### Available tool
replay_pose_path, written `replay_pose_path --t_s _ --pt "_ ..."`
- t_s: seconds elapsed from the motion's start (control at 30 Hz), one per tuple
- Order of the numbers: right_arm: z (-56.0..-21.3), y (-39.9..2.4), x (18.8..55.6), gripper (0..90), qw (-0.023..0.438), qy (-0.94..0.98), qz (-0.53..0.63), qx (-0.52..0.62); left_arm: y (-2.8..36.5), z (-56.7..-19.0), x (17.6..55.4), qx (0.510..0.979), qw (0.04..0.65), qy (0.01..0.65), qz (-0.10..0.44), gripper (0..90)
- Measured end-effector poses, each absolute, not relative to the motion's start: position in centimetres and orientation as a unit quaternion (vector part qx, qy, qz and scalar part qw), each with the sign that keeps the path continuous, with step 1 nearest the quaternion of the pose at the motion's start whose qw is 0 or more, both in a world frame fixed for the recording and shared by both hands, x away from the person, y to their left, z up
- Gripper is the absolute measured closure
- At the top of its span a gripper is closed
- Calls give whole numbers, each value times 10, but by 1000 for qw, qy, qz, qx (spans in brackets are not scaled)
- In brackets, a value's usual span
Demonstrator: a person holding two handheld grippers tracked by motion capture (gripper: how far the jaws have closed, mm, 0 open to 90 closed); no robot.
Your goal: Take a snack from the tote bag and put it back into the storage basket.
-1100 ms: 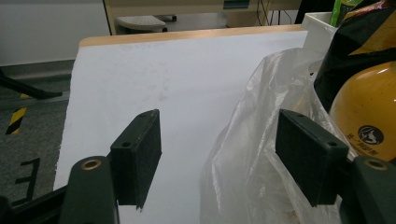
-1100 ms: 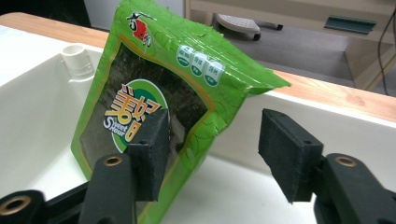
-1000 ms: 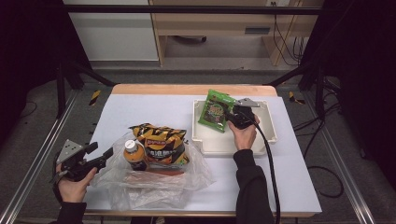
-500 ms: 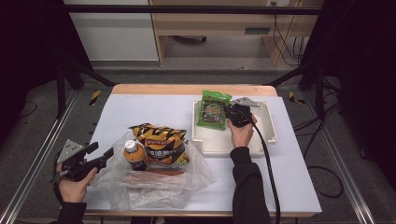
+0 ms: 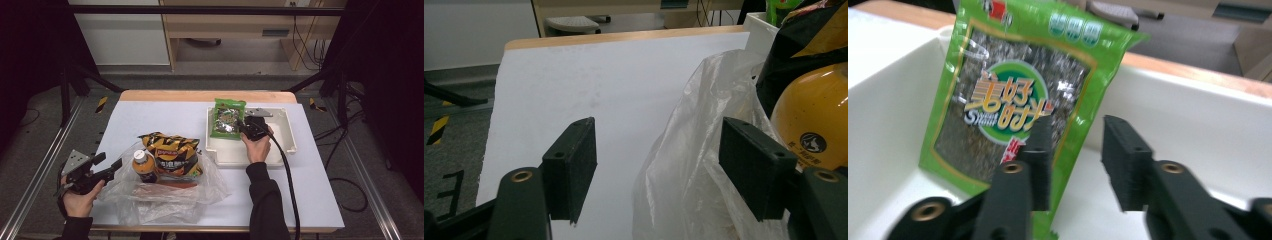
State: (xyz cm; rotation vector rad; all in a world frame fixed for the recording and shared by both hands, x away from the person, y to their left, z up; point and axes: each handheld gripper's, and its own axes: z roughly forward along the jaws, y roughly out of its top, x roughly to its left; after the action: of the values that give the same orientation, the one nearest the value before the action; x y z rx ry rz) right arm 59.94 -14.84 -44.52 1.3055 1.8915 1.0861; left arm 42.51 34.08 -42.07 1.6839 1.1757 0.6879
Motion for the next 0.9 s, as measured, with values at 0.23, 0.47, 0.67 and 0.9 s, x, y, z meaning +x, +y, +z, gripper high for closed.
replay_pose_path --t_s 0.23,0.47,0.67,0.9 --pt "-454 -145 605 814 284 712 409 495 342 -422 426 686 469 482 278 313" --pt "-452 -145 604 773 289 712 413 489 343 -420 425 685 470 481 280 312" --pt "-439 -147 595 694 295 711 420 480 344 -417 423 680 477 481 282 313" --pt "-408 -149 569 621 309 713 438 452 345 -409 419 676 485 475 287 313"
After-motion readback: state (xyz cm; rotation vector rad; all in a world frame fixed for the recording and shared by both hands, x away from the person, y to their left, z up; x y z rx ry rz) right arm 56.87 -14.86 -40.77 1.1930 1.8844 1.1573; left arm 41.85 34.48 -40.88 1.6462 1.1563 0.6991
